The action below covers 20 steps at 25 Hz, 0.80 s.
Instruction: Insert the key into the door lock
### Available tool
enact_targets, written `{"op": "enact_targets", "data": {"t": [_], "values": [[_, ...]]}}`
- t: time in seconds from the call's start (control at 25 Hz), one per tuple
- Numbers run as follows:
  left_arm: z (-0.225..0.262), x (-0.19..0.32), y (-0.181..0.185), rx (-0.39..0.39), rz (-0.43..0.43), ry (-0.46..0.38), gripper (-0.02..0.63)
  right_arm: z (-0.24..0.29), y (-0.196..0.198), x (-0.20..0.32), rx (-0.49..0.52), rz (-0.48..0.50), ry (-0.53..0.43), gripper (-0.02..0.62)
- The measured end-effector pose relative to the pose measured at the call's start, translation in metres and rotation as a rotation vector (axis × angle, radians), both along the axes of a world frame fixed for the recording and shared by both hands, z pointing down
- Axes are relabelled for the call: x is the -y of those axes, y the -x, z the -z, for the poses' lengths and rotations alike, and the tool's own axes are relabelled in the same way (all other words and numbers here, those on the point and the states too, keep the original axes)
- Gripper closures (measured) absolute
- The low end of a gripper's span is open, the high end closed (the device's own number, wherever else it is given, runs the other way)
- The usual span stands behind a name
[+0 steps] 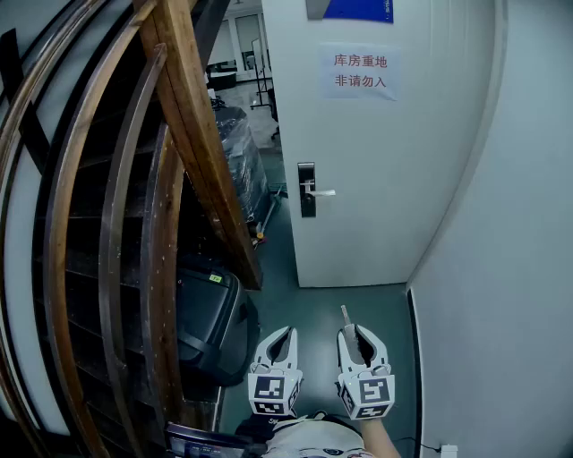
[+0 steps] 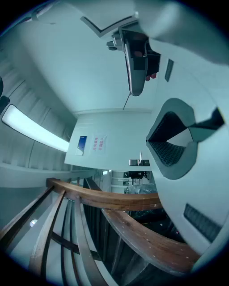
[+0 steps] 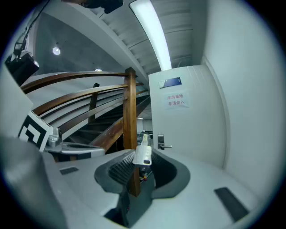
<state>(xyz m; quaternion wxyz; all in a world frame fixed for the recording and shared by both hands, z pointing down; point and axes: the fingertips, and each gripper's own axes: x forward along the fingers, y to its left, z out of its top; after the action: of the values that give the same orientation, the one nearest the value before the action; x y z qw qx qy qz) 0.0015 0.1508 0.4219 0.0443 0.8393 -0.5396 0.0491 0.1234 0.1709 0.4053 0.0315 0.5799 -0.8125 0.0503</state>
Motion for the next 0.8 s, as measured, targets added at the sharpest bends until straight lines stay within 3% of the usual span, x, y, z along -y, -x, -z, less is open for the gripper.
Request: {"op": "enact_targets", "data": {"t": [0.8], "values": [[-0.038,-0.011,-0.016,-0.001,0.065,0.073,0.601,-0.019,-0.017,-0.005,0.03,0.072,0.005,0.476]]}}
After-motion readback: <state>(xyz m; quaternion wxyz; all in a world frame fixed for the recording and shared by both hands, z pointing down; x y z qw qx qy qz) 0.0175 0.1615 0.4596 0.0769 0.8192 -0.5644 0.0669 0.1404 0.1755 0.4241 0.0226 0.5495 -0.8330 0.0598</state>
